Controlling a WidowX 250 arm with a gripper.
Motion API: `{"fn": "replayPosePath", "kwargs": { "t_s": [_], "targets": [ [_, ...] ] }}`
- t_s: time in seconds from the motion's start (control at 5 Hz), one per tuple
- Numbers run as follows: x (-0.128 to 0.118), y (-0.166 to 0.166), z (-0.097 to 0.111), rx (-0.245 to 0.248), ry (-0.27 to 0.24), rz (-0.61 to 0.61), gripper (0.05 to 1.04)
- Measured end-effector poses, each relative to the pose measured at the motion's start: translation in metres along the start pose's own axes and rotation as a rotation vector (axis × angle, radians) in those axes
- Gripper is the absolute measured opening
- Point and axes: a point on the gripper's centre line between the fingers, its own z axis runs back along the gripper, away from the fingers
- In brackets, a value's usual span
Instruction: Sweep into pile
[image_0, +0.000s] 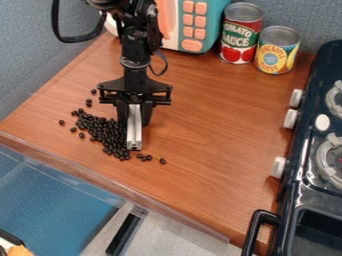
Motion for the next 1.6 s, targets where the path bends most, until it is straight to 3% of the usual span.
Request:
{"fn": "replayPosePath", "kwargs": {
  "t_s": [0.2, 0.4, 0.6, 0.8, 1.0, 1.2, 1.4, 1.6],
  "targets": [
    [0.004, -0.002, 0.002, -0.034, -0.001, 0.035, 0.385],
    [0.015, -0.022, 0.022, -0.149, 0.018, 0.113, 0.385],
    [0.033, -0.047, 0.052, -0.256, 0.003, 0.187, 0.385],
    [0.054, -0.056, 0.071, -0.333, -0.033, 0.301, 0.385],
    [0.077, -0.048, 0.039, -0.337, -0.049, 0.522, 0.384],
    [0.1, -0.034, 0.025, -0.364, -0.122, 0.725, 0.385],
    [0.116, -0.02, 0.021, -0.404, -0.176, 0.865, 0.384],
    [0.12, -0.008, 0.016, -0.406, -0.195, 0.988, 0.385]
  ]
}}
